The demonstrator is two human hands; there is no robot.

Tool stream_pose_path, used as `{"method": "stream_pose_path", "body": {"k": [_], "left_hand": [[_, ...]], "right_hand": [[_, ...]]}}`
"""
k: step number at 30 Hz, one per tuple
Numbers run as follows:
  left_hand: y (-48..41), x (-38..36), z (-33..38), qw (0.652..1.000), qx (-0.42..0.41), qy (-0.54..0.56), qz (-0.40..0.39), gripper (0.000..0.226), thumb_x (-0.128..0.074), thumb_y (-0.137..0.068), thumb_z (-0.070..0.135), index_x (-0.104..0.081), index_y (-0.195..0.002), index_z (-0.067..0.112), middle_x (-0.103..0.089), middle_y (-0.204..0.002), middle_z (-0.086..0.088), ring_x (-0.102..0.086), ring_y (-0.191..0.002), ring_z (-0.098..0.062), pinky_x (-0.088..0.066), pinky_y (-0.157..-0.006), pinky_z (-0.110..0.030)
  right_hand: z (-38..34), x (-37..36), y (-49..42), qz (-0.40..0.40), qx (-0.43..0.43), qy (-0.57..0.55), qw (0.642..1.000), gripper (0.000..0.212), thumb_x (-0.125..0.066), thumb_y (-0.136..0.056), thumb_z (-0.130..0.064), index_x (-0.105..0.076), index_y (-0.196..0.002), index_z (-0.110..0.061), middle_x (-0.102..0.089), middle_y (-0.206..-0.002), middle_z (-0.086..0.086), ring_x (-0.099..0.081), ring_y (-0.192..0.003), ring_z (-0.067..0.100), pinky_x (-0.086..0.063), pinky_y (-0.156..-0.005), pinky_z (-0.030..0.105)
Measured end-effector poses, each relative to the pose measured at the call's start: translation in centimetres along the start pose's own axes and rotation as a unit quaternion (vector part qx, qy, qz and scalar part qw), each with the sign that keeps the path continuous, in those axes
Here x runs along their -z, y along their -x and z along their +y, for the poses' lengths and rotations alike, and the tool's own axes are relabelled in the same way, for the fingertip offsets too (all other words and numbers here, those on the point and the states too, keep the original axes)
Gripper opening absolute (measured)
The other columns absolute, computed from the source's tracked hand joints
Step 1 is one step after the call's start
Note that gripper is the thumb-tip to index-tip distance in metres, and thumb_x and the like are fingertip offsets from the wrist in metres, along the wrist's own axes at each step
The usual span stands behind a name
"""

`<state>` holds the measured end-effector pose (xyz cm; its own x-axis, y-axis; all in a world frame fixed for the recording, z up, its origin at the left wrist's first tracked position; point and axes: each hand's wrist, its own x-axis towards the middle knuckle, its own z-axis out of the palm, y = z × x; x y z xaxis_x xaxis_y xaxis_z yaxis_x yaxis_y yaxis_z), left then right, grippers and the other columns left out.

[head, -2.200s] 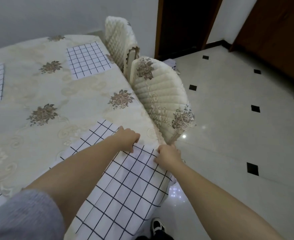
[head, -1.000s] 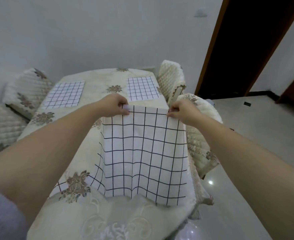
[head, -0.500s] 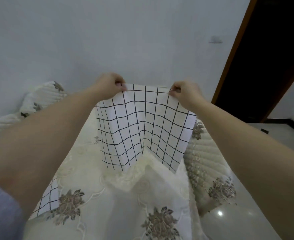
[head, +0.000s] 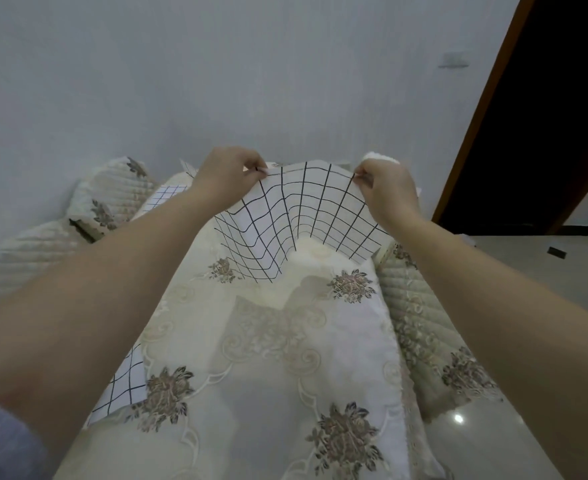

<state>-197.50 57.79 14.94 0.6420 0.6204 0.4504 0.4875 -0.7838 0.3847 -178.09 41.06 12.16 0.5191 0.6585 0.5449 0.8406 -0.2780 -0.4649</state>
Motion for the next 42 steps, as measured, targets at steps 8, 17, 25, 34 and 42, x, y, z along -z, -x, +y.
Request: {"method": "stream_pose_path", "body": {"k": [8, 17, 25, 34, 42], "left_hand": [[6.3, -3.6, -1.1, 0.997, 0.0, 0.021, -0.076, 0.015, -0.066, -0.088, 0.02, -0.076, -0.098, 0.015, -0.074, -0.101, -0.001, -0.066, -0.099, -0.016, -0.048, -0.093, -0.03], [13.0, -9.5, -2.7, 0.982, 0.067, 0.086, -0.151, 0.015, -0.067, -0.086, 0.015, -0.077, -0.096, 0.013, -0.075, -0.103, -0.002, -0.067, -0.096, -0.016, -0.046, -0.087, -0.022], [17.3, -13.1, -3.8, 0.97, 0.099, 0.125, -0.186, 0.013, -0.066, -0.085, 0.009, -0.076, -0.093, 0.011, -0.07, -0.114, -0.007, -0.062, -0.112, -0.016, -0.036, -0.086, -0.013], [21.1, -16.4, -4.9, 0.954, 0.095, 0.109, -0.262, 0.022, -0.07, -0.082, 0.017, -0.068, -0.104, 0.018, -0.044, -0.146, -0.006, -0.036, -0.139, -0.014, -0.027, -0.104, -0.022], [24.6, -17.8, -5.7, 0.927, 0.142, 0.112, -0.329, 0.086, -0.076, -0.078, 0.034, -0.028, -0.149, 0.025, -0.03, -0.154, 0.003, -0.03, -0.141, -0.016, -0.025, -0.112, -0.027]], "right_hand": [[1.7, -2.6, 5.8, -0.06, -0.053, -0.006, 0.997, 0.017, -0.054, -0.093, -0.011, -0.07, -0.098, -0.006, -0.07, -0.095, 0.008, -0.061, -0.089, 0.025, -0.045, -0.073, 0.031], [4.8, -6.2, 12.5, -0.151, -0.098, 0.019, 0.983, 0.014, -0.056, -0.089, -0.01, -0.068, -0.096, -0.012, -0.071, -0.095, 0.006, -0.062, -0.091, 0.028, -0.052, -0.077, 0.042], [6.4, -8.2, 17.2, -0.204, -0.12, 0.032, 0.971, 0.016, -0.052, -0.092, -0.01, -0.067, -0.098, -0.011, -0.07, -0.1, 0.008, -0.06, -0.095, 0.028, -0.05, -0.075, 0.038], [7.4, -9.7, 21.7, -0.281, -0.166, 0.039, 0.944, 0.017, -0.049, -0.092, -0.011, -0.064, -0.1, -0.008, -0.065, -0.089, 0.008, -0.048, -0.069, 0.02, -0.03, -0.05, 0.026], [7.9, -10.9, 25.5, -0.341, -0.193, 0.042, 0.919, 0.008, -0.05, -0.089, -0.013, -0.052, -0.097, -0.014, -0.06, -0.083, 0.006, -0.059, -0.082, 0.028, -0.036, -0.052, 0.029]]}}
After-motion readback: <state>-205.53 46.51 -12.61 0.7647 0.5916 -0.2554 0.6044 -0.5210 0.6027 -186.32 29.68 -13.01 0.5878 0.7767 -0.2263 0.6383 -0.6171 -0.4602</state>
